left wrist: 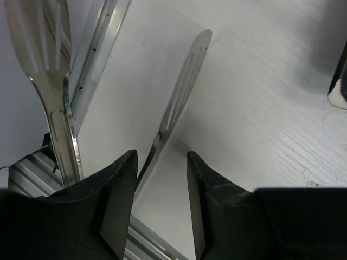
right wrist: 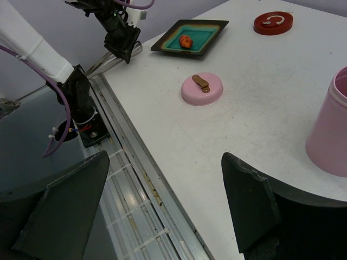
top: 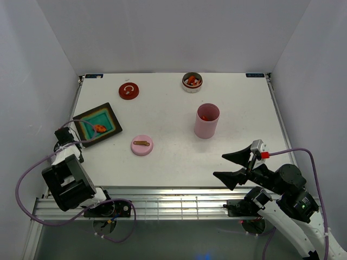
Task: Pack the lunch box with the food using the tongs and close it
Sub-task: Pick up the clamp at the corner of the board, then place the clamp at the center of the board.
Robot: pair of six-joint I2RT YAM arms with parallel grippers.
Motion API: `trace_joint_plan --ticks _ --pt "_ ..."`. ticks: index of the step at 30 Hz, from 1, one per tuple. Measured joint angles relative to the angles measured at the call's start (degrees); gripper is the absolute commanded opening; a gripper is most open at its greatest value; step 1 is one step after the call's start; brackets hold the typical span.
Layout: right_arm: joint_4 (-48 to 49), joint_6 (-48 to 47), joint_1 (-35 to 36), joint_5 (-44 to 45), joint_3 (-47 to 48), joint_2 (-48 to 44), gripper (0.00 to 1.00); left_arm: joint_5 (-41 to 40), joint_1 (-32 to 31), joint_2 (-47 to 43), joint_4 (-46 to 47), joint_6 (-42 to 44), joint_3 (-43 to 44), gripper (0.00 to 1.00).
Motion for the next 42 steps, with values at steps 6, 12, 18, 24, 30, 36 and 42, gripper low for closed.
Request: trace_joint_plan --ticks 6,12,18,24,30,36,42 --pt "0.0 0.0 0.0 0.0 0.0 -0.2 0.9 0.5 0.1 1.5 2.8 -0.3 -1.0 0.31" --pt "0.1 0.0 0.0 0.0 0.0 -0.3 0.9 -1.3 0.1 1.5 0.3 -0.3 0.0 0.0" --pt "0.1 0.0 0.0 0.0 0.0 -0.3 0.9 -4.3 0.1 -1.6 -6.6 -2.3 8.3 0.0" --pt "0.1 0.0 0.0 0.0 0.0 -0.4 0.9 -6.0 -1.4 -4.3 -15.1 -13.4 24.7 0.0" --pt "0.0 0.0 0.0 0.2 0.0 -0.4 0.9 1.8 -13.2 1.4 -21.9 -29.7 42.5 0.0" --pt "0.0 0.0 0.0 1.6 0.0 -0.3 0.9 1.9 -48.6 6.7 -23.6 -38.8 48.3 0.0" --pt "-0.1 0.7 0.0 4.0 0.0 0.7 0.89 -3.1 -70.5 11.1 -25.6 -46.3 49.1 0.0"
